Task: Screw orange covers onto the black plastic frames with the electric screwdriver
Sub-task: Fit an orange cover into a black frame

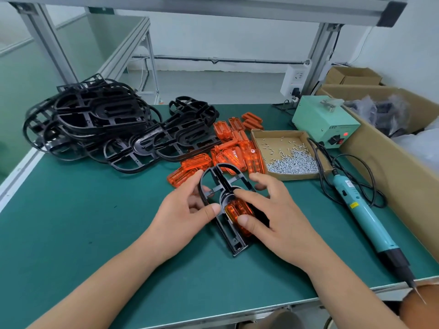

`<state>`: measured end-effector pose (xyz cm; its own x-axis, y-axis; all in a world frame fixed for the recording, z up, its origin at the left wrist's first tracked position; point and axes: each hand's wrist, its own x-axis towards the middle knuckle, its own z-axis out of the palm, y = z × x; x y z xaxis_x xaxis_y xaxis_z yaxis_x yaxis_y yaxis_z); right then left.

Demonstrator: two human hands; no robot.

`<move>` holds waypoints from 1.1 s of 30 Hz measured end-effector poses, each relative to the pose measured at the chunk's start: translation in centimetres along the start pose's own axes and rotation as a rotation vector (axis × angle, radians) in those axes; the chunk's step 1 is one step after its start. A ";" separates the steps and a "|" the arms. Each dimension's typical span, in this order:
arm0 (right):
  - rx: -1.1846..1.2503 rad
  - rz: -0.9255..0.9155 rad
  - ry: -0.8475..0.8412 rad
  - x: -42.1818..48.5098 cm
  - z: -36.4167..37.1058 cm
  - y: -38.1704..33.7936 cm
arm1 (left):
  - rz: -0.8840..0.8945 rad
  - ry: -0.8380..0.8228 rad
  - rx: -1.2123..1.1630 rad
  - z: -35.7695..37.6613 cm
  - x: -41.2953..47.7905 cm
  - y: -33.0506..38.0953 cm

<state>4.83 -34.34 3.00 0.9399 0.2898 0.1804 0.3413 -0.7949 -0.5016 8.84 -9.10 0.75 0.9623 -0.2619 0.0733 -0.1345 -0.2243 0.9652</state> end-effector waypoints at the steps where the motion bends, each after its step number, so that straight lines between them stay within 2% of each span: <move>1: -0.004 -0.008 -0.009 0.1 -0.1 0.0 | 0.019 0.007 0.034 0.0 0.0 0.0; 6: 0.113 0.008 0.023 1.1 -0.3 -0.4 | 0.077 0.017 0.154 0.1 -0.1 0.9; 10: 0.125 -0.051 0.076 0.9 -0.3 -0.4 | 0.092 0.011 0.168 -0.1 -0.1 1.2; 16: -0.023 -0.073 -0.058 1.0 -0.5 -0.2 | 0.088 -0.007 0.147 -0.2 0.0 1.0; 19: 0.063 -0.064 -0.087 1.7 -1.0 -0.4 | 0.072 0.005 0.141 -0.2 0.0 0.6; 23: 0.167 -0.094 0.058 1.7 -0.8 -0.5 | 0.065 -0.005 0.106 -0.2 -0.1 0.4; 30: 0.555 0.084 0.279 0.8 -0.9 0.0 | 0.066 -0.007 0.072 -0.4 0.0 0.2; 31: 0.578 0.096 0.289 0.7 -0.9 -0.1 | 0.064 -0.011 0.074 -0.5 0.0 0.2; 33: 0.417 0.076 0.317 0.4 -0.8 -0.3 | 0.059 -0.014 0.079 -0.7 0.1 0.0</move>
<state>5.10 -34.40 3.87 0.9383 0.0126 0.3455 0.3034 -0.5093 -0.8053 9.11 -8.52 0.95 0.9489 -0.2897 0.1253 -0.2095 -0.2810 0.9366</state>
